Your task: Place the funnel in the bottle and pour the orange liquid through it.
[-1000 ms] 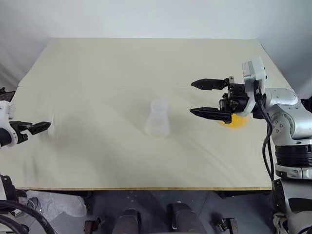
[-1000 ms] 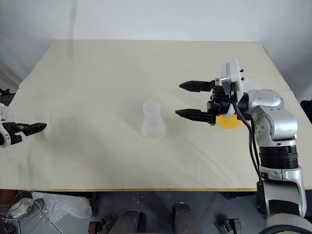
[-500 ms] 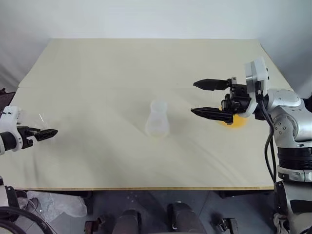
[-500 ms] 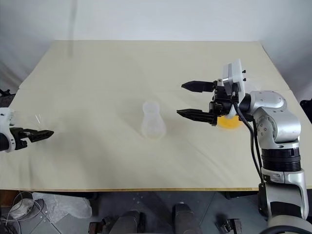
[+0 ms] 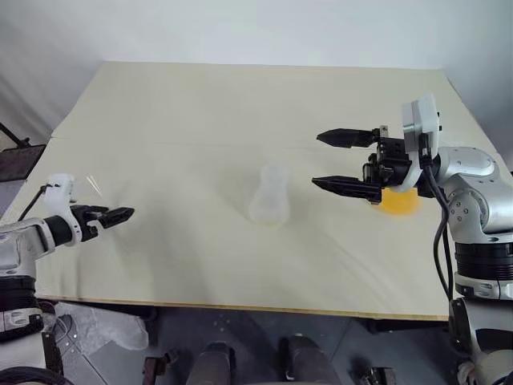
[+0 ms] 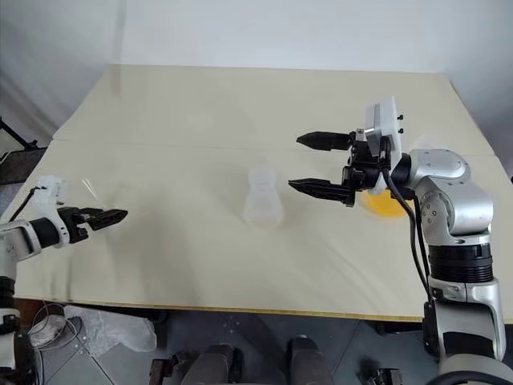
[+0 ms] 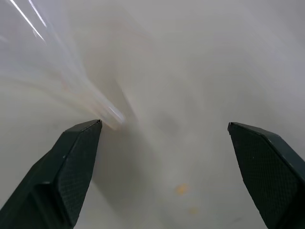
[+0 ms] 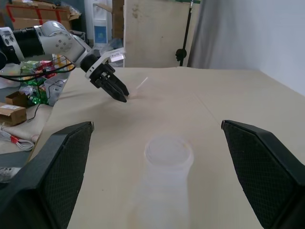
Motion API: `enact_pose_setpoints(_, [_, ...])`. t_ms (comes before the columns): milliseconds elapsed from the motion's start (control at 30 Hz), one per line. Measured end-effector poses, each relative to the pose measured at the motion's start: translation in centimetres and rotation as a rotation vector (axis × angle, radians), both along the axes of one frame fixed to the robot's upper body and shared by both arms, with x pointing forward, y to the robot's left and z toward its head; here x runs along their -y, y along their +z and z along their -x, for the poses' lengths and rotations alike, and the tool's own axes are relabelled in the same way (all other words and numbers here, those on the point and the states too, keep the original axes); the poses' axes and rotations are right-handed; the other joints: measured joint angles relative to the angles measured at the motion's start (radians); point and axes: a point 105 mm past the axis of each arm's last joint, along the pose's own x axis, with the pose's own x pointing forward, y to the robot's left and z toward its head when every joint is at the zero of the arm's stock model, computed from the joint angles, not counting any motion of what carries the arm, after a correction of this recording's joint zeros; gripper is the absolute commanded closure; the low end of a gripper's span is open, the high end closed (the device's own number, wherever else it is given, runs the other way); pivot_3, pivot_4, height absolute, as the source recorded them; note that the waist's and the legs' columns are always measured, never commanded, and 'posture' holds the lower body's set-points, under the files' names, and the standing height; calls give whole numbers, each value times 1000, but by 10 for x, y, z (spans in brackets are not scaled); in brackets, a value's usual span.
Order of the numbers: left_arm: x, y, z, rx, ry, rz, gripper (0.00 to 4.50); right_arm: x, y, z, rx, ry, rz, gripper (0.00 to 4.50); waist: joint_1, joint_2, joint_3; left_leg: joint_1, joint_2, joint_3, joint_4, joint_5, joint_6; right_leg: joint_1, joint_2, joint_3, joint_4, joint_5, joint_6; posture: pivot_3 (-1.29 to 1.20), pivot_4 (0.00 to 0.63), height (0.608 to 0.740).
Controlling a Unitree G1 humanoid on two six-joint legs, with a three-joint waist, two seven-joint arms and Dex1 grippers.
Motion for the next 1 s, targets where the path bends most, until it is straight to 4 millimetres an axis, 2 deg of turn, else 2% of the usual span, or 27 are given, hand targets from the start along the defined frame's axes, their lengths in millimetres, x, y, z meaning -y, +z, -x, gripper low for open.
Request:
enact_pose_setpoints(333, [26, 3, -18, 60, 5, 40, 9, -4, -1, 0, 1, 6, -11, 0, 3, 0, 0, 0, -1, -1, 1, 1, 1, 2, 0, -2, -2, 1, 1, 0, 150, 740])
enact_pose_setpoints(567, [7, 11, -12, 66, 25, -6, 9, -3, -4, -1, -7, -5, -14, 0, -14, -1, 0, 0, 0, -1, 0, 1, 1, 1, 0, -2, -2, 1, 1, 0, 150, 740])
enact_pose_setpoints(700, [-2, 26, -22, 130, 67, -25, 9, -3, -5, -1, -9, -6, -18, 0, -22, -1, 1, 0, 0, -1, 0, 1, 1, 2, 0, -2, -3, 1, 1, 0, 150, 740])
enact_pose_setpoints(900, [1, 37, -35, 181, 58, -52, 9, -5, -5, -1, -9, -4, -26, 0, -24, -1, 1, 0, 0, -1, 0, 1, 1, 2, 0, -2, -3, 1, 1, 0, 150, 740])
enact_pose_setpoints(1000, [7, 32, -40, 158, 25, -74, 9, -5, -5, -1, -9, -7, -25, 0, -26, -1, 1, 0, 0, -1, 0, 1, 1, 1, 0, -2, -2, 1, 1, 0, 150, 740])
